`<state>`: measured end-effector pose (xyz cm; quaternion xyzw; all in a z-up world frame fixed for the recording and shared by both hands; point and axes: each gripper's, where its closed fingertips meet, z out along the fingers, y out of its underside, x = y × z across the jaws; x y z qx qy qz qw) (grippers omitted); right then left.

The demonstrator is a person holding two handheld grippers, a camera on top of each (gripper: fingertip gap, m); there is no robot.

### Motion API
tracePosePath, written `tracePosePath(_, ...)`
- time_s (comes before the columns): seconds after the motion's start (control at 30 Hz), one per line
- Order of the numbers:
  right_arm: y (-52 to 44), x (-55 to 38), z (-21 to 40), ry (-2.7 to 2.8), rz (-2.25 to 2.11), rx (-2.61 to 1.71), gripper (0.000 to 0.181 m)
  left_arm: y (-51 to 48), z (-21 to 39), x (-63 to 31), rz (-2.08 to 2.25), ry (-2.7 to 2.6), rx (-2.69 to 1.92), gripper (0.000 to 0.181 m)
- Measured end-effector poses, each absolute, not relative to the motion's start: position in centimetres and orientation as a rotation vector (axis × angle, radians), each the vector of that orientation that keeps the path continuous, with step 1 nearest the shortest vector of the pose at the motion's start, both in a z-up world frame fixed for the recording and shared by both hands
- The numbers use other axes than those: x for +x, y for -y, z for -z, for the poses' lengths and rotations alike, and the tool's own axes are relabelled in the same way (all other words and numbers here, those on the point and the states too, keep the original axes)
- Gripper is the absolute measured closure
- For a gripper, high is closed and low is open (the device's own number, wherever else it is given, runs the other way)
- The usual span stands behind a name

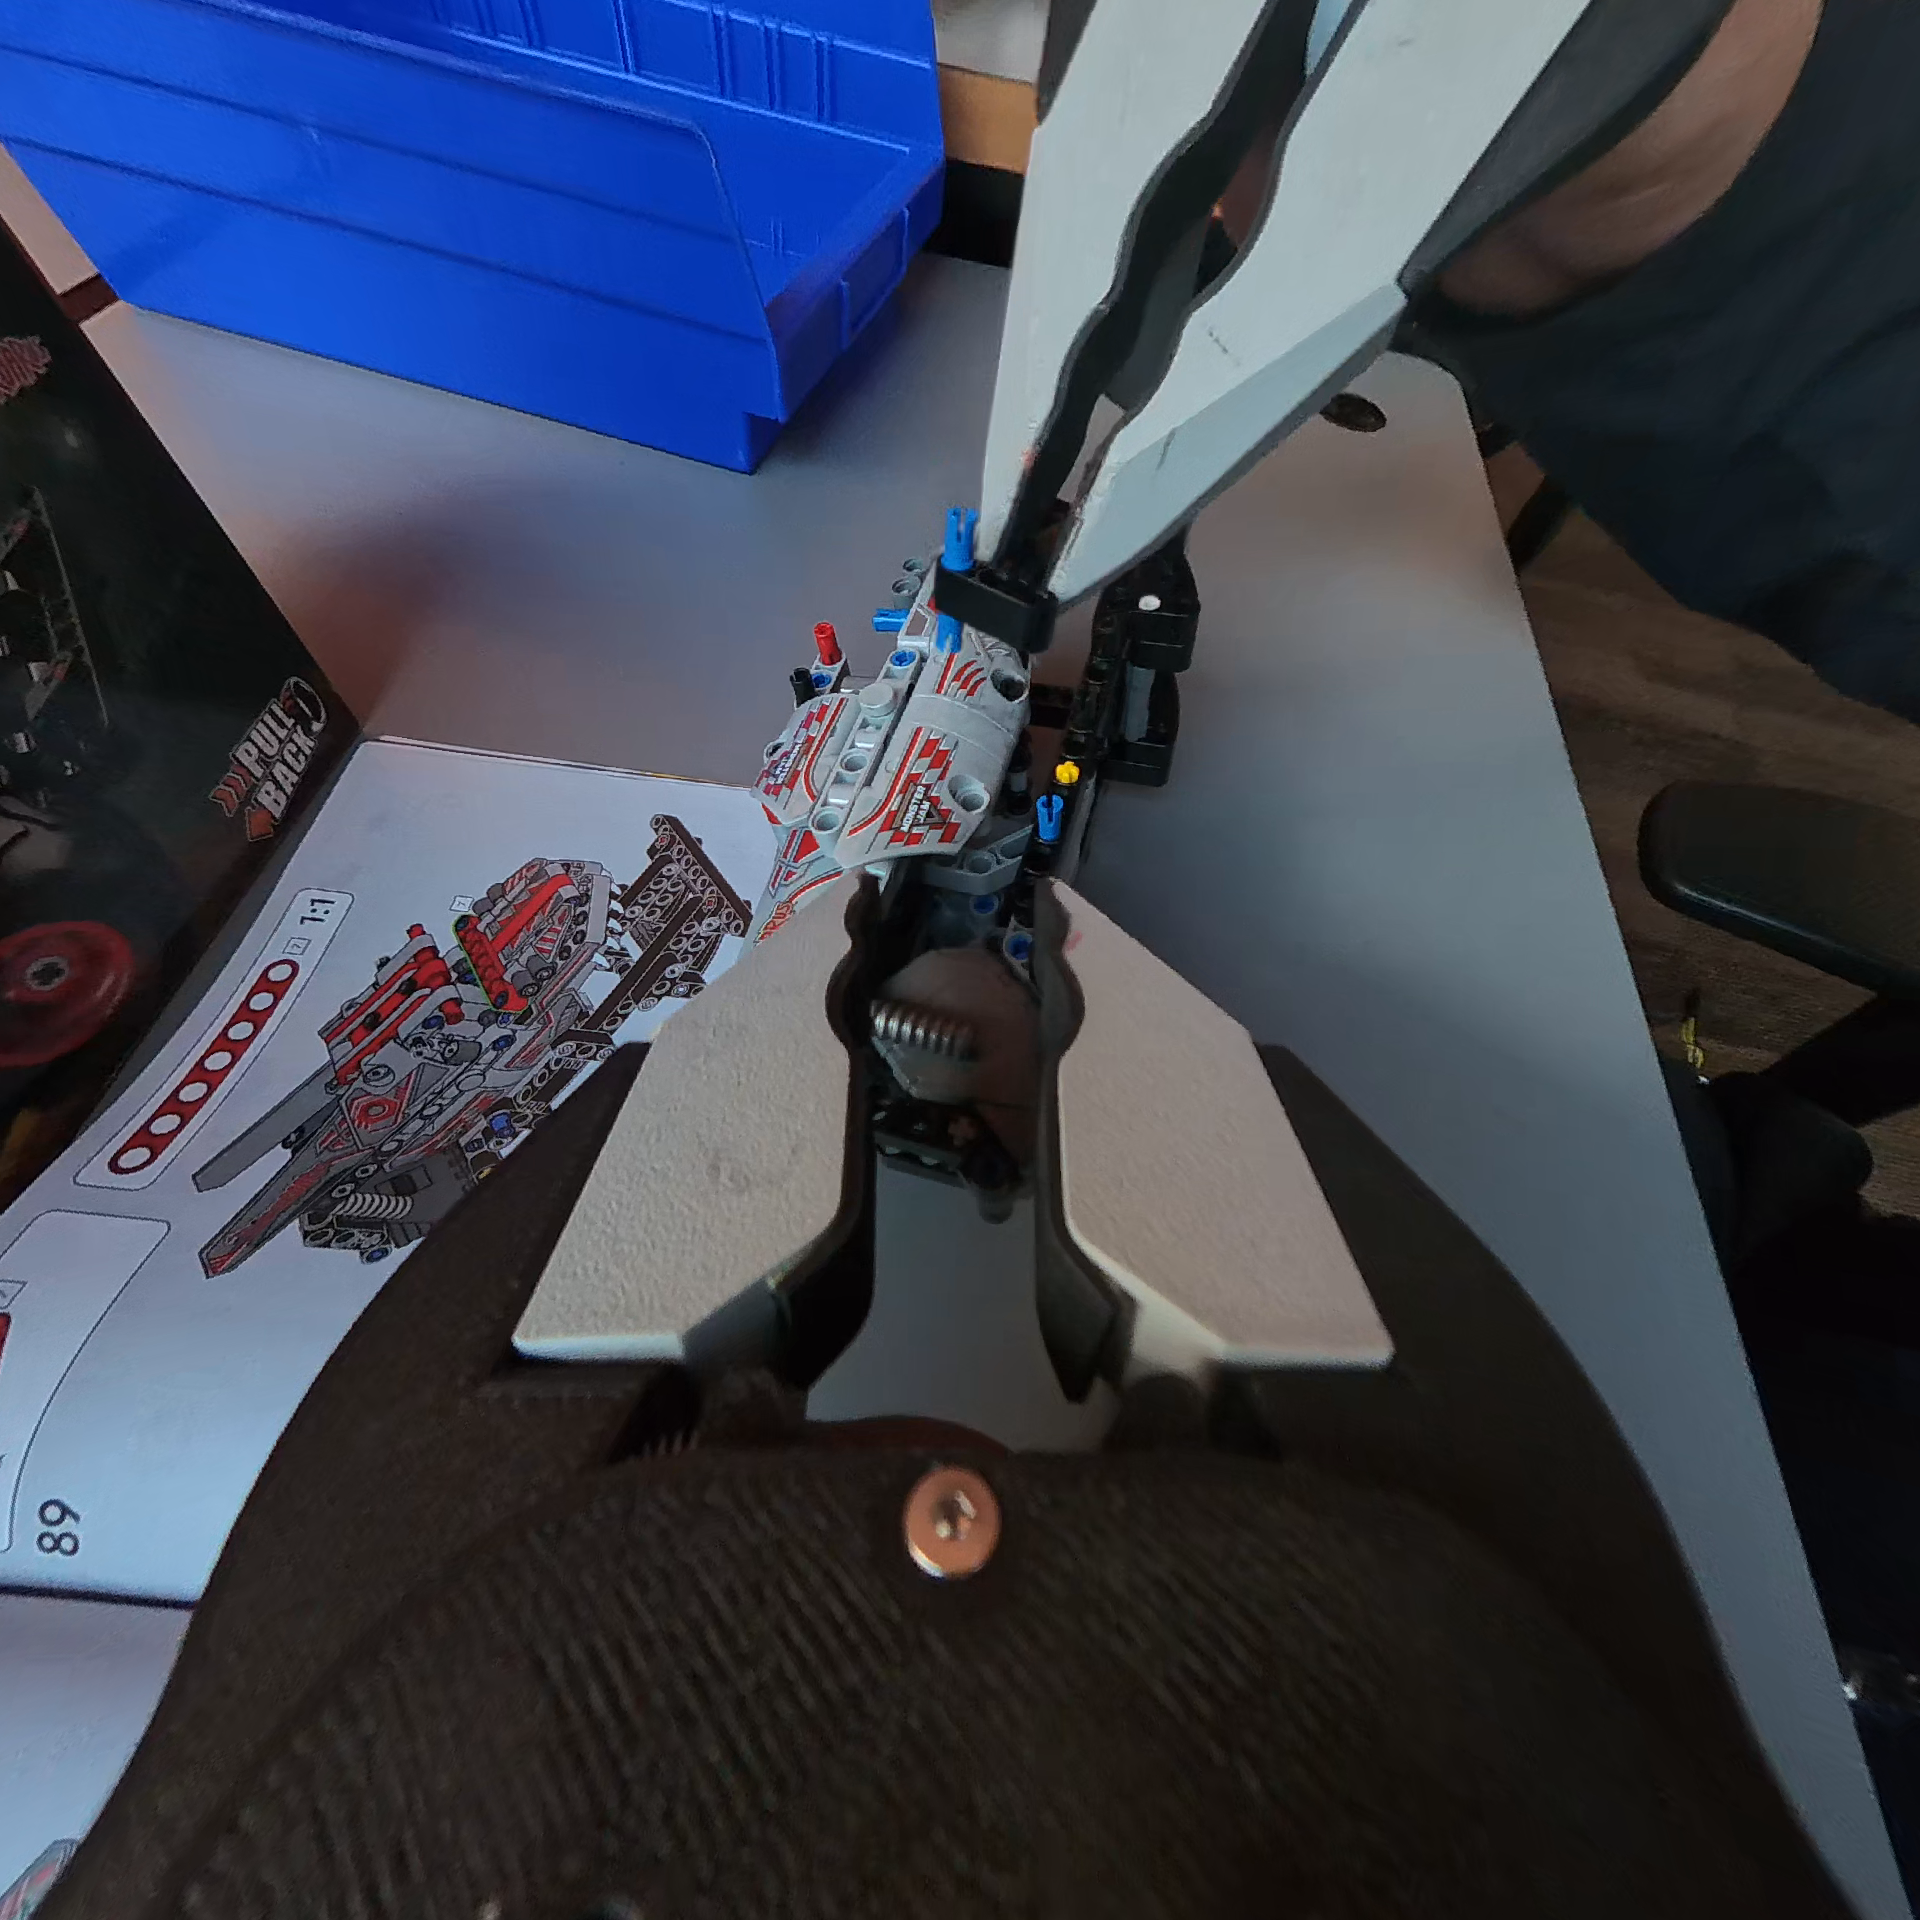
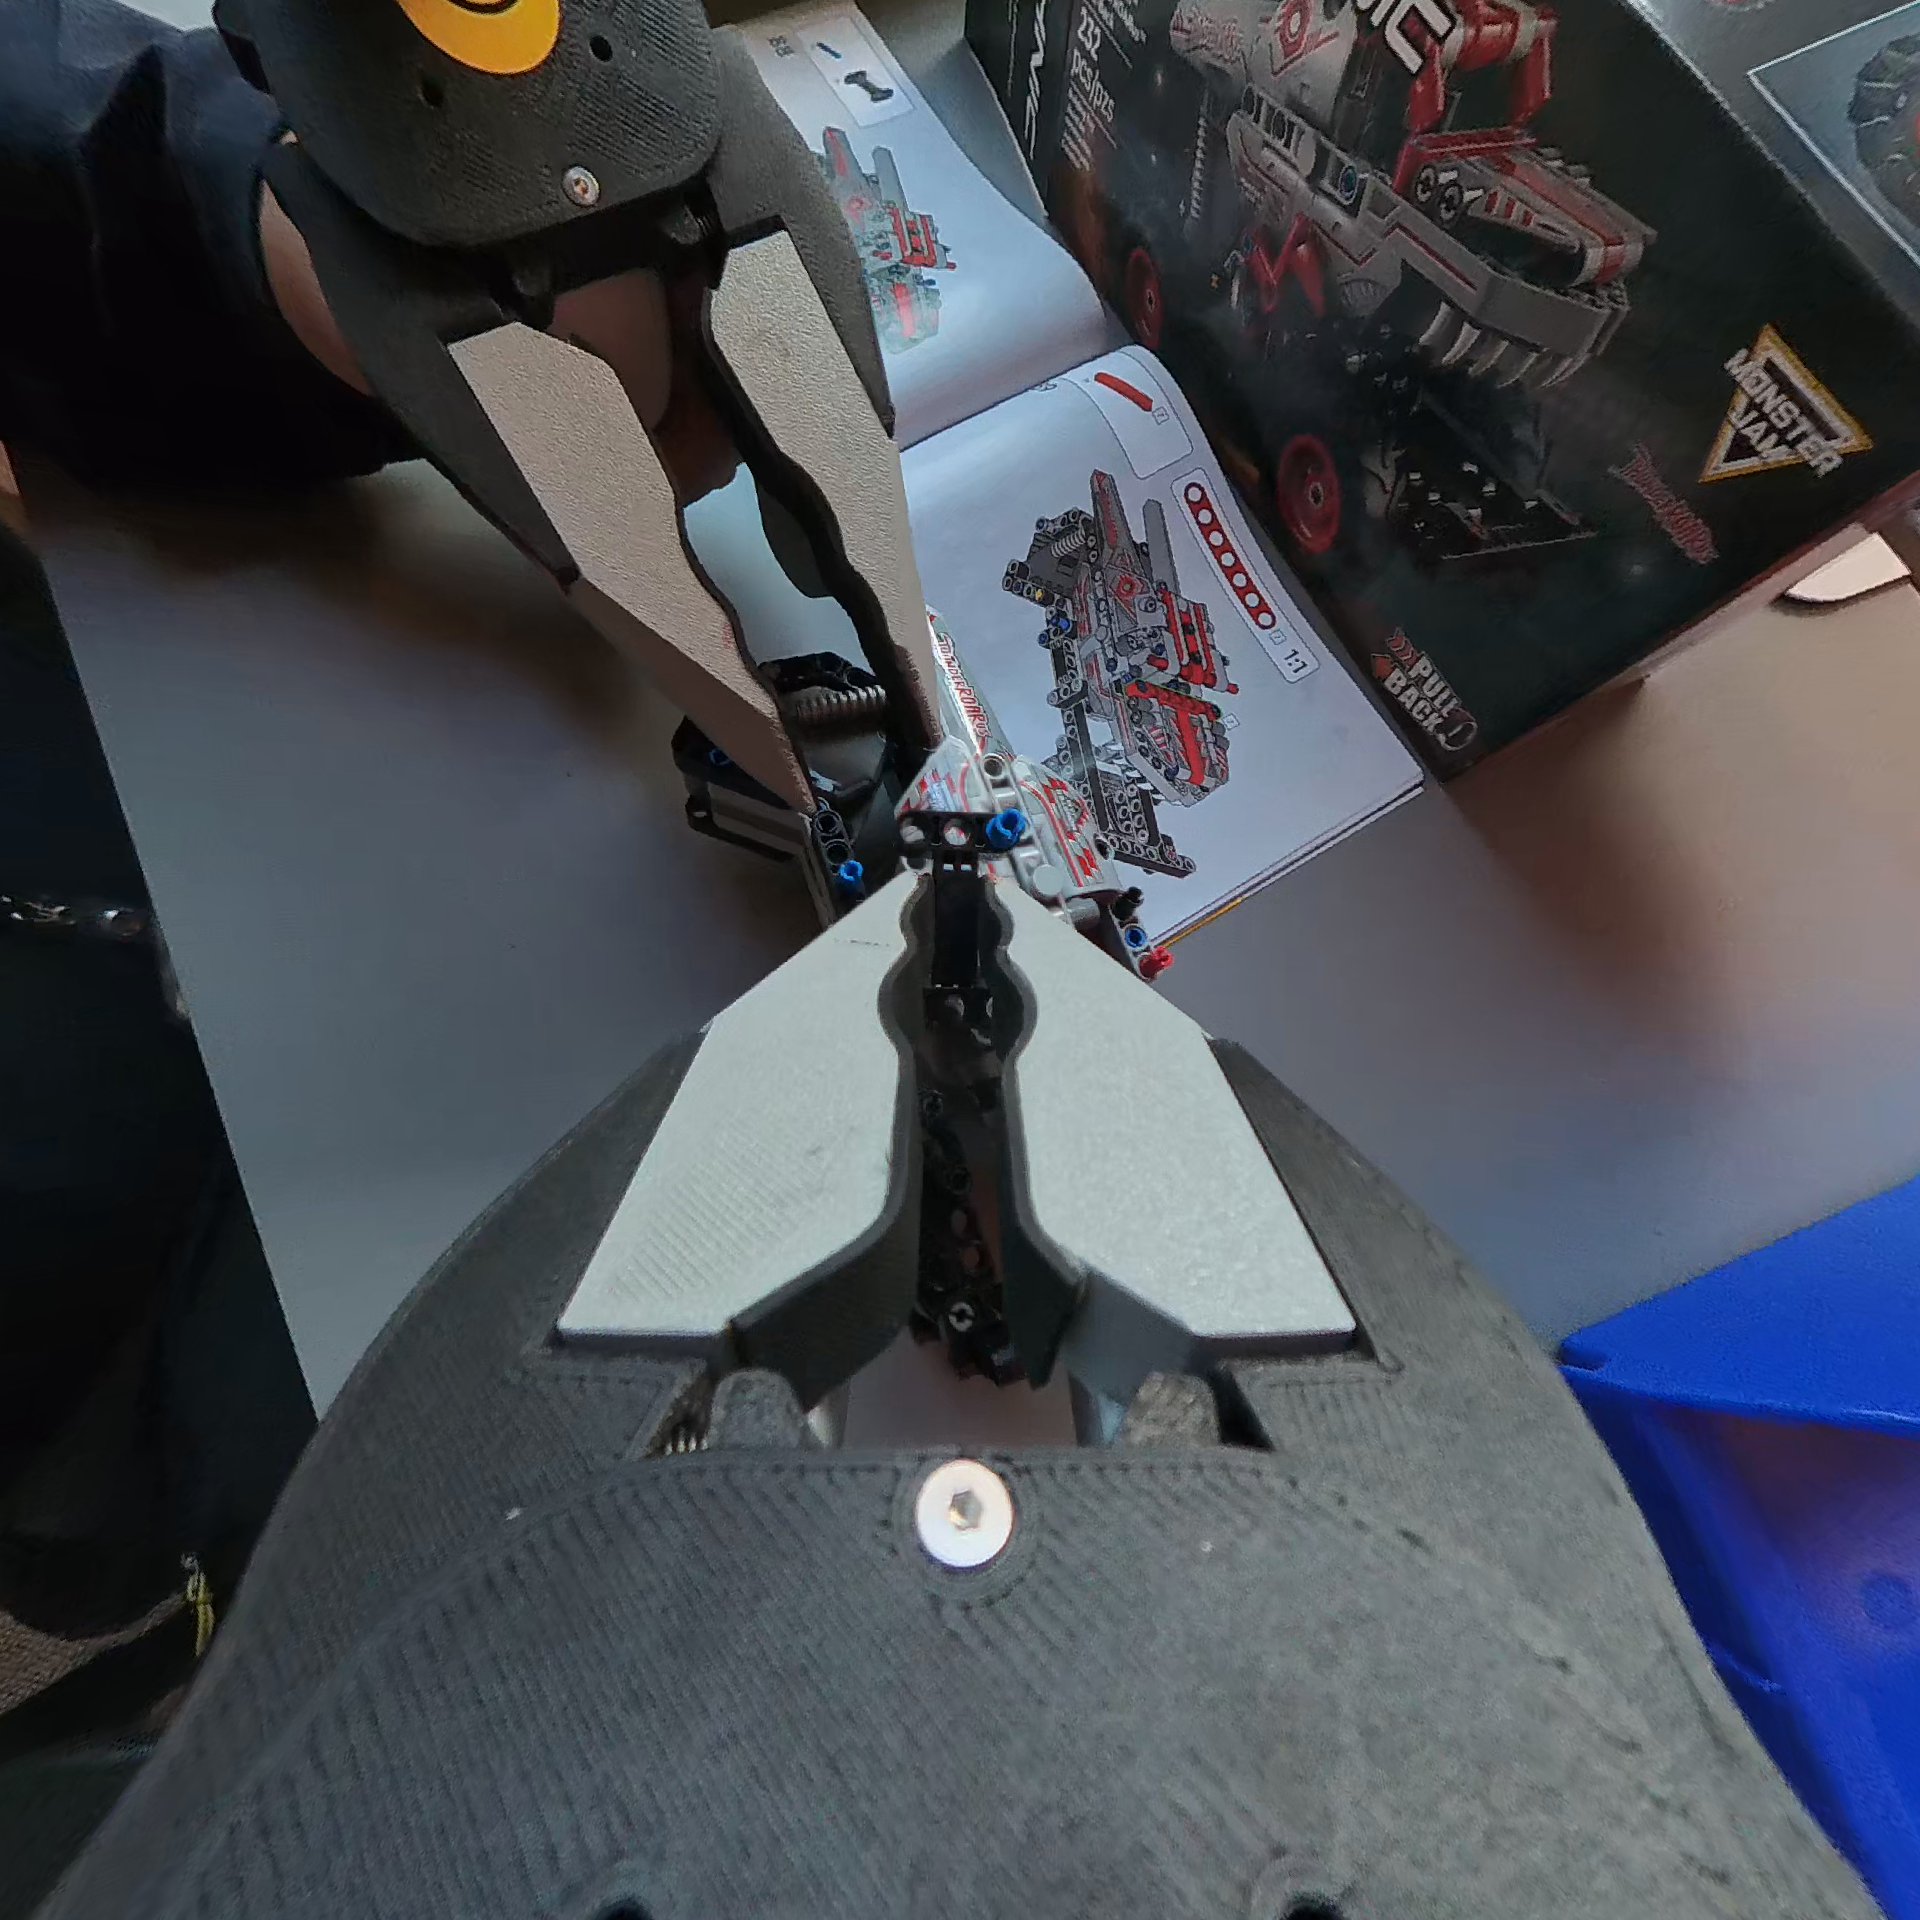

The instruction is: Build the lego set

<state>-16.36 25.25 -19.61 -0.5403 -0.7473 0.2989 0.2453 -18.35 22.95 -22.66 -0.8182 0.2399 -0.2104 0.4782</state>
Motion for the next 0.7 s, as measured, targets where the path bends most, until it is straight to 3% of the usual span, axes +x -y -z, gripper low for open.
tracePosePath(0.7,-25.0,-17.5,22.0,2.146,-0.696,-1.516,0.176,-22.3,23.4,-17.4,0.515,-0.663,-2.023,0.154)
